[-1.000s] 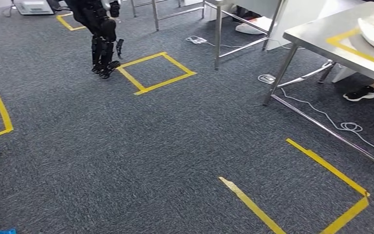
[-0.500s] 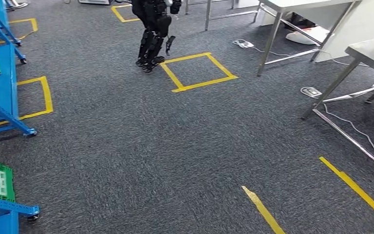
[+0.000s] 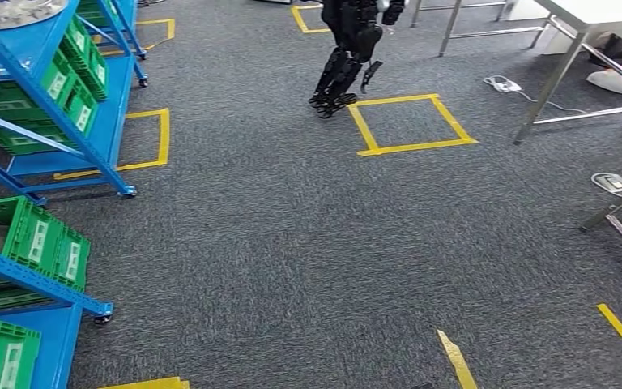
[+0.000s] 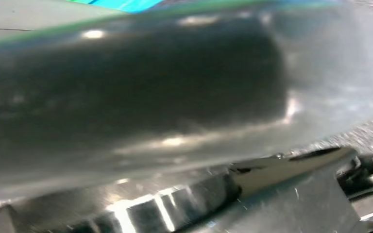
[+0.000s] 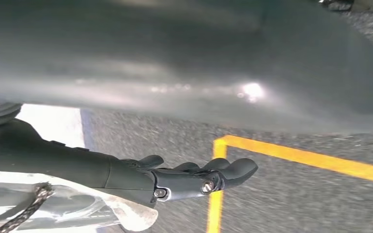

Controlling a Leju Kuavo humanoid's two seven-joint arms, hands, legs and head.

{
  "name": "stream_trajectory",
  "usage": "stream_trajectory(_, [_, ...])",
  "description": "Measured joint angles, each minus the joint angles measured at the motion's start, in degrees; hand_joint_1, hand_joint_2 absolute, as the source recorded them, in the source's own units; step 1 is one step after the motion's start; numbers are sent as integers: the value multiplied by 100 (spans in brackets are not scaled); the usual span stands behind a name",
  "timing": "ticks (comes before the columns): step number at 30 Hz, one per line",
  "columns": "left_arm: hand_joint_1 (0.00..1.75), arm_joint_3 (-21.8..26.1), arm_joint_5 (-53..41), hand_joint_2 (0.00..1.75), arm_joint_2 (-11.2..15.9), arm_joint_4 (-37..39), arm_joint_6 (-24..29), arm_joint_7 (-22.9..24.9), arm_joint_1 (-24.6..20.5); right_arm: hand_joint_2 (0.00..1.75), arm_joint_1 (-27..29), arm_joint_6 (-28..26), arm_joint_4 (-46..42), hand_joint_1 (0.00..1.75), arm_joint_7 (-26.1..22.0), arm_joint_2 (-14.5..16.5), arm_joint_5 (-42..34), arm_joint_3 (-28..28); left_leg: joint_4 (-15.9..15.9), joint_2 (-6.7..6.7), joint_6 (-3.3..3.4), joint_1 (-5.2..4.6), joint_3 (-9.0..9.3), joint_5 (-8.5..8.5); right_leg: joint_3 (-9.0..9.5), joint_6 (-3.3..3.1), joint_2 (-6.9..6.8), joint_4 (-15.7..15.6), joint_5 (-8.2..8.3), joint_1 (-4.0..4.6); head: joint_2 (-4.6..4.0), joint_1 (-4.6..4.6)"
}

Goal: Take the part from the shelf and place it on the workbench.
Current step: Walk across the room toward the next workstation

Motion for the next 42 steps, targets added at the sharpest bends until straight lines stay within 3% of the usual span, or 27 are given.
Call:
stream_trajectory(2, [0, 27, 10, 0, 18, 0, 20, 2, 10, 0, -9, 16, 4, 0, 4, 6, 1, 52, -797, 189, 27, -20, 434, 366, 45, 30, -142, 4, -46, 10, 0, -1])
stream_trajectory(3, [0, 42, 13, 0, 23, 0, 24, 2, 5, 0, -13, 19, 5, 0, 5, 9, 2, 69, -1119, 283, 60, -37, 607, 471, 59, 58, -200, 9, -76, 25, 0, 4])
stream_trajectory(5, [0, 81, 38, 0, 28, 0, 31, 2, 2, 0, -20, 20, 5, 0, 1, 14, 2, 122, -1368, 369, 134, -74, 733, 490, 81, 120, -297, 9, -127, 52, 0, 19])
stream_trajectory(7, [0, 121, 90, 0, 35, 0, 35, 2, 19, 0, -31, 21, 7, 0, -22, 23, 3, 213, -1384, 248, 205, -69, 728, 498, 133, 181, -343, 3, -163, 41, 0, 26])
stream_trajectory(9, [0, 147, 123, 0, 45, 0, 34, 7, 31, 0, -33, 20, 9, 0, -45, 38, 4, 310, -1412, 136, 271, -47, 739, 521, 69, 227, -114, 216, -330, 18, 0, 43])
stream_trajectory(11, [0, 163, 133, 0, 51, 0, 33, 14, 27, 0, -13, 35, 14, 0, -21, 50, 4, 390, -1422, 15, 313, -38, 744, 530, -277, 241, 207, 937, -691, 9, 0, 69])
stream_trajectory(13, [0, 176, 141, 0, 52, 0, 32, -11, 28, 0, 21, 88, 27, 0, 54, 55, 3, 471, -1421, -137, 331, -46, 748, 525, -711, 239, 308, 1711, -928, 11, 0, 74])
stream_trajectory(14, [0, 188, 150, 0, 55, 0, 31, -40, 33, 0, 36, 122, 33, 0, 99, 56, 3, 516, -1419, -221, 333, -49, 755, 521, -828, 231, 320, 1835, -879, 13, 0, 74])
stream_trajectory(15, [0, 205, 162, 0, 57, 0, 31, -80, 37, 0, 49, 152, 39, 0, 147, 58, 3, 563, -1418, -310, 332, -51, 768, 516, -835, 219, 336, 1713, -705, 12, 0, 74])
stream_trajectory(16, [0, 223, 173, 0, 59, 0, 32, -121, 39, 0, 58, 188, 42, 0, 196, 59, 3, 615, -1416, -400, 325, -50, 784, 510, -729, 202, 388, 1361, -439, 9, 0, 74])
stream_trajectory(18, [0, 252, 187, 0, 61, 0, 38, -176, 33, 0, 70, 262, 45, 0, 262, 59, 3, 738, -1404, -562, 293, -48, 796, 492, -429, 170, 669, 529, -20, -14, 0, 72])
stream_trajectory(20, [0, 264, 196, 0, 63, 0, 68, -186, 31, 0, 73, 328, 46, 0, 244, 57, 1, 859, -1397, -694, 230, -35, 762, 492, -258, 148, 869, 159, 67, -22, 0, 70])
stream_trajectory(22, [0, 269, 211, 0, 70, 3, 114, -164, 53, 0, 74, 340, 46, 0, 172, 54, -3, 952, -1401, -807, 148, -13, 721, 508, -216, 110, 785, 128, 69, -12, 0, 68])
stream_trajectory(23, [0, 273, 220, 0, 75, 6, 135, -146, 64, 0, 73, 332, 45, 0, 131, 52, -3, 993, -1369, -744, 117, -14, 698, 485, -206, 78, 713, 109, 81, -13, 0, 65])
stream_trajectory(24, [0, 278, 229, 0, 80, 9, 153, -127, 67, 0, 74, 313, 45, 0, 98, 53, -3, 1029, -1251, -597, 89, -23, 643, 401, -193, 41, 627, 85, 91, -16, 0, 55])
stream_trajectory(26, [0, 291, 243, 0, 90, 11, 187, -96, 51, 0, 83, 269, 46, 0, 64, 58, 0, 1091, -668, -206, 43, -41, 377, 58, -171, -22, 426, 59, 87, -6, 0, 36])
stream_trajectory(28, [0, 299, 248, 0, 96, 11, 208, -79, 41, 0, 101, 236, 47, 0, 68, 62, 1, 1137, 88, -58, 0, -29, 28, -268, -159, -54, 210, 59, 63, 14, 0, 28])
stream_trajectory(29, [0, 300, 250, 0, 100, 11, 212, -73, 48, 0, 104, 229, 47, 0, 70, 62, 2, 1155, 263, -40, -14, -22, -48, -289, -151, -58, 110, 60, 51, 19, 0, 27])
stream_trajectory(30, [0, 302, 250, 0, 104, 11, 214, -66, 59, 0, 101, 227, 47, 0, 72, 62, 2, 1170, 204, -24, -21, -17, -7, -195, -139, -55, 24, 61, 39, 21, 0, 27])
stream_trajectory(31, [0, 302, 252, 0, 108, 11, 216, -58, 69, 0, 96, 225, 47, 0, 72, 64, 2, 1184, -82, 16, -18, -16, 148, -11, -119, -46, -52, 61, 25, 23, 0, 26])
stream_trajectory(33, [0, 308, 271, 0, 118, 11, 226, -51, 63, 0, 88, 212, 48, 0, 73, 74, 1, 1218, -918, 265, 28, -47, 591, 351, -67, -13, -189, 69, -17, 42, 0, 24])
stream_trajectory(35, [0, 340, 329, 0, 124, 11, 232, -68, 39, 0, 78, 186, 49, 0, 78, 81, -9, 1249, -1371, 434, 108, -89, 814, 471, -31, 37, -310, 78, -58, 69, 0, 33])
stream_trajectory(37, [0, 396, 411, 0, 127, 11, 231, -121, 45, 0, 47, 161, 49, 0, 91, 85, -39, 1260, -1410, 340, 182, -104, 804, 468, 0, 91, -412, 69, -79, 73, 0, 42])
stream_trajectory(38, [0, 425, 449, 0, 129, 11, 229, -155, 57, 0, 28, 149, 48, 0, 97, 87, -55, 1263, -1432, 282, 215, -94, 810, 480, 7, 122, -366, 84, -108, 64, 0, 43])
stream_trajectory(40, [0, 476, 498, 0, 132, 11, 226, -213, 60, 0, 10, 128, 48, 0, 98, 91, -70, 1271, -1479, 160, 286, -59, 827, 516, -120, 172, -60, 389, -324, 39, 0, 60])
stream_trajectory(42, [0, 522, 522, 0, 127, 11, 223, -239, 40, 0, 20, 122, 49, 0, 97, 91, -76, 1277, -1486, 23, 322, -43, 820, 534, -492, 192, 252, 1155, -700, 18, 0, 78])
